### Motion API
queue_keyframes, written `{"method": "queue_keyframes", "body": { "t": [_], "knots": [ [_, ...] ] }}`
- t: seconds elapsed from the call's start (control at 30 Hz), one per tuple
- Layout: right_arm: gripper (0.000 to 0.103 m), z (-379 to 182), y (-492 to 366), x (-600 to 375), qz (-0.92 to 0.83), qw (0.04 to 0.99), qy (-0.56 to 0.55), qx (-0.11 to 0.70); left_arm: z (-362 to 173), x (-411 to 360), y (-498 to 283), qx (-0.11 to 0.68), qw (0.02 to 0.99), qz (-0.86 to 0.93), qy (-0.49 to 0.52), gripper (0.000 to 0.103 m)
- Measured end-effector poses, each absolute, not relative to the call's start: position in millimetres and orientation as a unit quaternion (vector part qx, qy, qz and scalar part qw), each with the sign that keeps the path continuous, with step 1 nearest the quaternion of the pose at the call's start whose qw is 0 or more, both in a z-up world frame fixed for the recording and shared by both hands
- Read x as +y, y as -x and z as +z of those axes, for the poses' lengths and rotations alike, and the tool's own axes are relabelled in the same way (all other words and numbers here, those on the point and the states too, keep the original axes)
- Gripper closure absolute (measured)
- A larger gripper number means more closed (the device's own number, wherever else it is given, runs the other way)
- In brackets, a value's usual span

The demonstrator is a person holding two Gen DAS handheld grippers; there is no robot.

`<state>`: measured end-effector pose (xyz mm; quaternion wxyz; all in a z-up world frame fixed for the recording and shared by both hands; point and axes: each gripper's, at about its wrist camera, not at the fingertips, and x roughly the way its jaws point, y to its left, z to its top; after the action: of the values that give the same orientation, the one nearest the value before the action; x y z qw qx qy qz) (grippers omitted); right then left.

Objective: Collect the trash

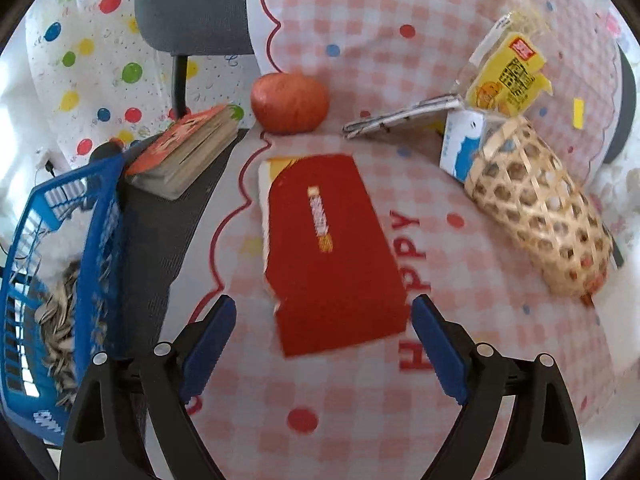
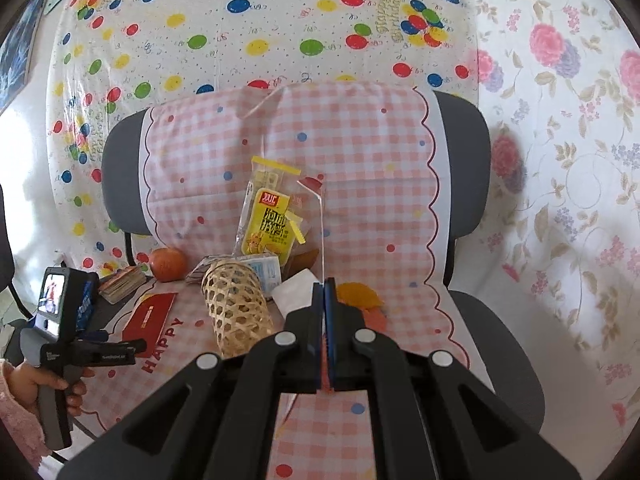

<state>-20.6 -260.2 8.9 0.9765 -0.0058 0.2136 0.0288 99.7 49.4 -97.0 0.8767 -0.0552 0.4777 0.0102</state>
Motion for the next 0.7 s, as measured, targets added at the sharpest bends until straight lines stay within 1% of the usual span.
{"method": "queue_keyframes", "body": {
  "t": [0.17,0.3,0.4,0.43,0.53,0.6,0.7],
  "knots": [
    [0.102,8.8,19.8,-260.9,0.028,0.976,0.007,0.215,-108.1,44.2,-128.1,0.489,0.868,0.026,0.085,0.014],
    [0.102,6.0,19.3,-262.0,0.027,0.975,0.007,0.22,-114.1,40.3,-143.8,0.486,0.869,0.049,0.073,0.014],
    [0.102,3.7,19.1,-262.6,0.027,0.974,0.005,0.224,-117.9,35.0,-147.7,0.476,0.876,0.059,0.052,0.017],
    [0.102,3.1,19.5,-263.1,0.028,0.974,0.003,0.225,-117.4,32.0,-146.0,0.47,0.88,0.055,0.042,0.025],
    [0.102,2.0,22.8,-263.4,0.028,0.974,0.004,0.226,-114.3,30.1,-137.3,0.463,0.885,0.045,0.021,0.026],
    [0.102,1.8,24.9,-264.3,0.027,0.973,0.001,0.227,-108.1,31.5,-126.3,0.463,0.886,0.029,0.027,0.027],
    [0.102,1.7,31.3,-268.2,0.024,0.974,-0.004,0.226,-86.9,30.0,-95.3,0.439,0.897,-0.009,0.042,0.027]
  ]
}}
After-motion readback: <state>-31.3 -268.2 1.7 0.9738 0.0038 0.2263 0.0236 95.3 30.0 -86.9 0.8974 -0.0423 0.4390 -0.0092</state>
